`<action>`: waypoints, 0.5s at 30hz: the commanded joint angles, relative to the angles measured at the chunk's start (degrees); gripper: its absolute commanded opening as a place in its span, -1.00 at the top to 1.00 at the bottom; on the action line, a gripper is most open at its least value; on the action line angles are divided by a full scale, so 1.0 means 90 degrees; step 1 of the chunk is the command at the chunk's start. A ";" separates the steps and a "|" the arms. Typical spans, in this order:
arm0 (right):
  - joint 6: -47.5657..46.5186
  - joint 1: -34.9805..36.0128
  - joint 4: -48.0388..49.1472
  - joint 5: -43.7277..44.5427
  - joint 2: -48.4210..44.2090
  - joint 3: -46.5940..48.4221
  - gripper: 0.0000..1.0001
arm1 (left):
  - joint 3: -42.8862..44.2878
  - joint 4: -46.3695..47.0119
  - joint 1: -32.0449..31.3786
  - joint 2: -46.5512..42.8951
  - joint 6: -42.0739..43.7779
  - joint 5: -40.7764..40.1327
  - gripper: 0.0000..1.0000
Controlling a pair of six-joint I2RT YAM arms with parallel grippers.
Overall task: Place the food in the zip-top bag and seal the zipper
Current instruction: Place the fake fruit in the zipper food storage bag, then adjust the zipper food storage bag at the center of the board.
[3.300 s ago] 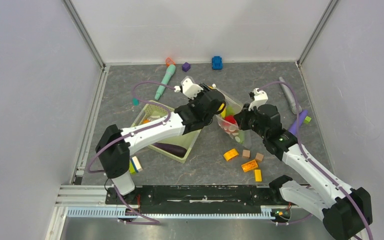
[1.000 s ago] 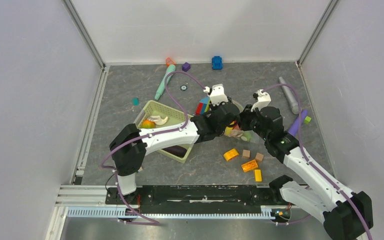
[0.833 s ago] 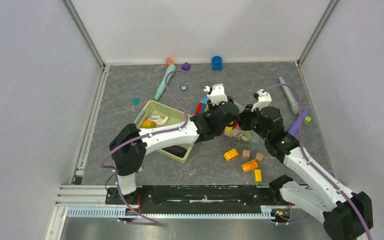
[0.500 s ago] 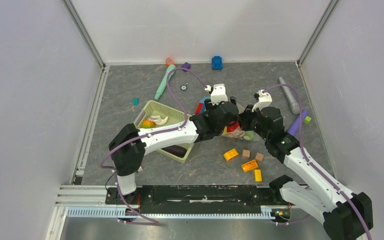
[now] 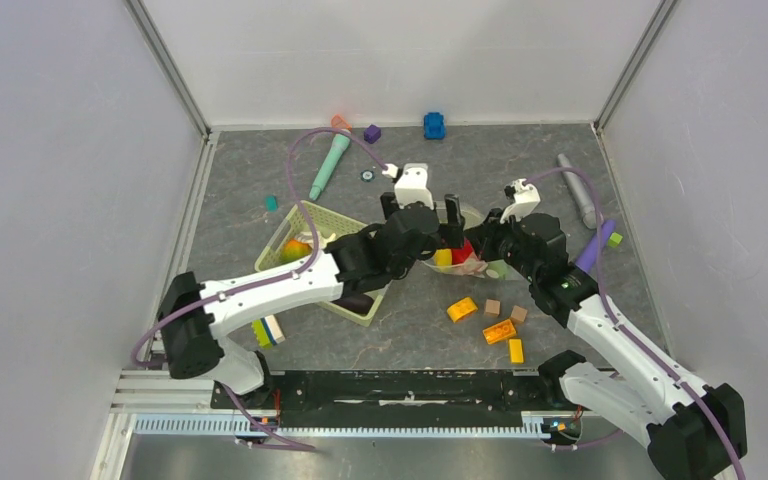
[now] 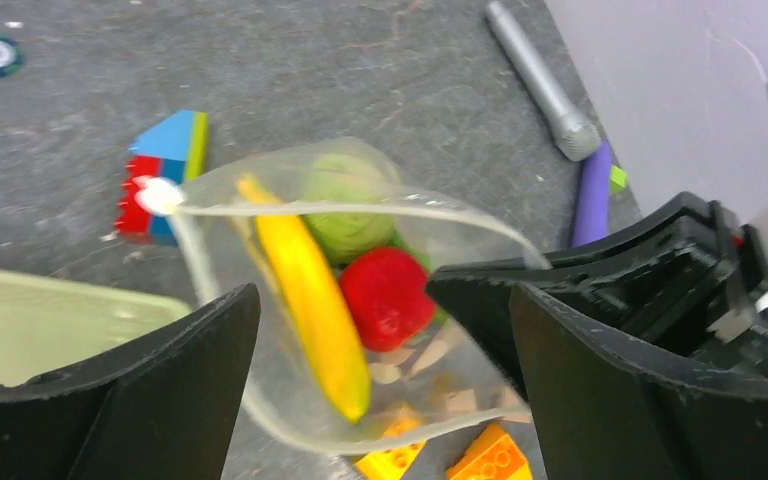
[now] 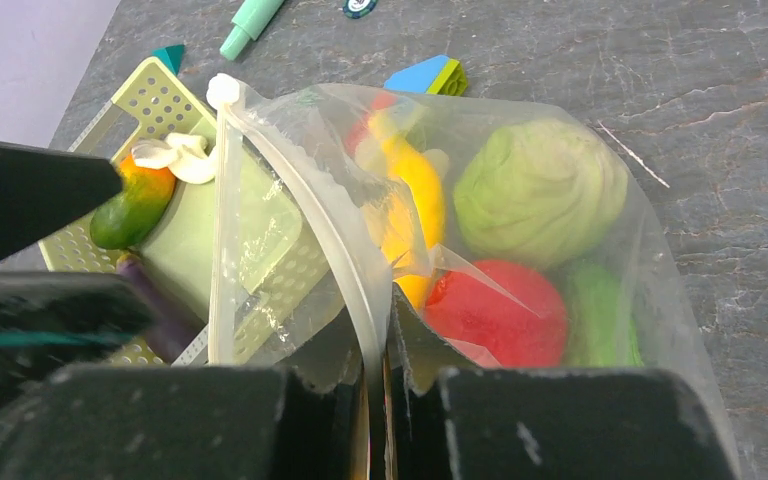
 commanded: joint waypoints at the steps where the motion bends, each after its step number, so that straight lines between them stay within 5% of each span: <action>1: -0.0048 0.0042 0.0310 -0.0112 -0.0045 0.0242 0.75 | -0.0556 -0.0462 0.0002 -0.0646 -0.0071 -0.1030 -0.99; 5: -0.0058 0.0037 0.0310 -0.0103 -0.0044 0.0238 0.75 | -0.0811 -0.1151 0.0125 -0.0808 -0.0855 -0.1391 -0.99; 11: -0.0070 0.0036 0.0310 -0.0135 -0.0010 0.0220 0.75 | -0.0888 -0.1249 0.0632 -0.0351 -0.1276 0.0069 -0.99; 15: -0.0113 0.0029 0.0111 -0.0095 0.0042 0.0232 0.74 | -0.0735 -0.1215 0.0822 0.0035 -0.1364 0.0648 -0.64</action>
